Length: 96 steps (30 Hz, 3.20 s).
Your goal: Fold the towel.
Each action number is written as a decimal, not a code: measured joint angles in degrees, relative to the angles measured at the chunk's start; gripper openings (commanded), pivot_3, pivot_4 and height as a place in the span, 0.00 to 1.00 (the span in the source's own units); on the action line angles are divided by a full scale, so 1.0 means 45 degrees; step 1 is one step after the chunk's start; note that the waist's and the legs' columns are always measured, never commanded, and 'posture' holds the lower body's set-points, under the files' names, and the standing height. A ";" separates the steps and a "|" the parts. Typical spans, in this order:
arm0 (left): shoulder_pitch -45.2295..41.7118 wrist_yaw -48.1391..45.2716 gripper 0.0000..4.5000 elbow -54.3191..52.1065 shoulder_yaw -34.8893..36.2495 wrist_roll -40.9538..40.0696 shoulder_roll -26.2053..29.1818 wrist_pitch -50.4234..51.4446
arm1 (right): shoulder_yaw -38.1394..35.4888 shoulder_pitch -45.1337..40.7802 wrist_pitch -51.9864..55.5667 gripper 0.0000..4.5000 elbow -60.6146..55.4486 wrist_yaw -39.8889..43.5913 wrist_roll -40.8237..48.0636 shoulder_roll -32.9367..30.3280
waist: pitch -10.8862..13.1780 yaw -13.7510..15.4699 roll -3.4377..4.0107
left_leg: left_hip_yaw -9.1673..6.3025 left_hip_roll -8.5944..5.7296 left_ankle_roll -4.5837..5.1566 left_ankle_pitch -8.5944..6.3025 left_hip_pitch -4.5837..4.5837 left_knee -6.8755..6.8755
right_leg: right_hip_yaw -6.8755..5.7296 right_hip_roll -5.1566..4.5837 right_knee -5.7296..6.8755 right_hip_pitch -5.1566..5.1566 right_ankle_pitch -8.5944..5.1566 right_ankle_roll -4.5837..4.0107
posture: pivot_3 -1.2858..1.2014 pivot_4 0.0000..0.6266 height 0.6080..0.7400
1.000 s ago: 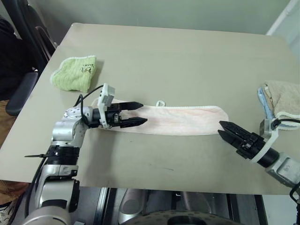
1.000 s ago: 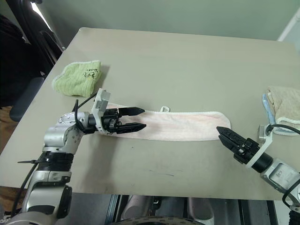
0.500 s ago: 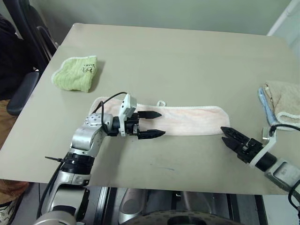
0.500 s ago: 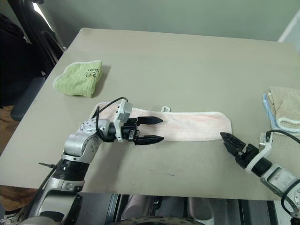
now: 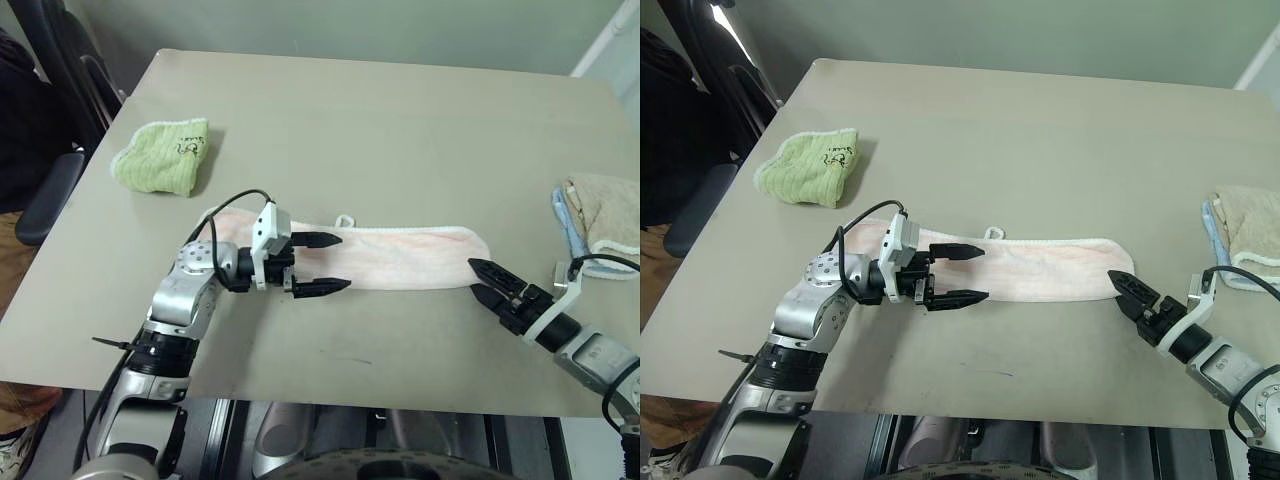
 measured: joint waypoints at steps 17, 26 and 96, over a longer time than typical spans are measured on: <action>-0.0069 -0.0077 0.99 0.0710 -0.0012 0.0308 -0.0031 -0.0966 | -0.0085 -0.0671 0.0047 1.00 0.0717 -0.0022 -0.0266 -0.0105 | -0.0002 0.0023 0.0000 | 0.0000 -0.0003 -0.0086 -0.0052 0.0015 0.0012 | 0.0001 -0.0004 -0.0004 0.0026 -0.0009 -0.0046 | 0.52 0.24 0.95; -0.0456 -0.0085 0.99 0.1300 0.0009 0.0466 0.0011 -0.1371 | -0.0051 -0.1498 -0.0067 1.00 0.1068 -0.0157 -0.0846 0.0412 | -0.0002 0.0008 0.0000 | 0.0001 -0.0003 -0.0073 -0.0044 0.0017 0.0013 | 0.0001 -0.0004 -0.0004 0.0025 0.0000 -0.0054 | 0.52 0.24 0.95; -0.1209 -0.0541 1.00 0.3983 -0.0260 0.1423 -0.0511 -0.3715 | 0.3323 -0.1614 -0.0058 0.01 -0.5090 0.1125 -0.3965 -0.1918 | 0.0002 0.0084 0.0006 | 0.0005 -0.0016 -0.0021 0.0022 -0.0004 0.0018 | 0.0006 -0.0011 -0.0014 0.0016 0.0043 0.0017 | 0.52 0.24 0.95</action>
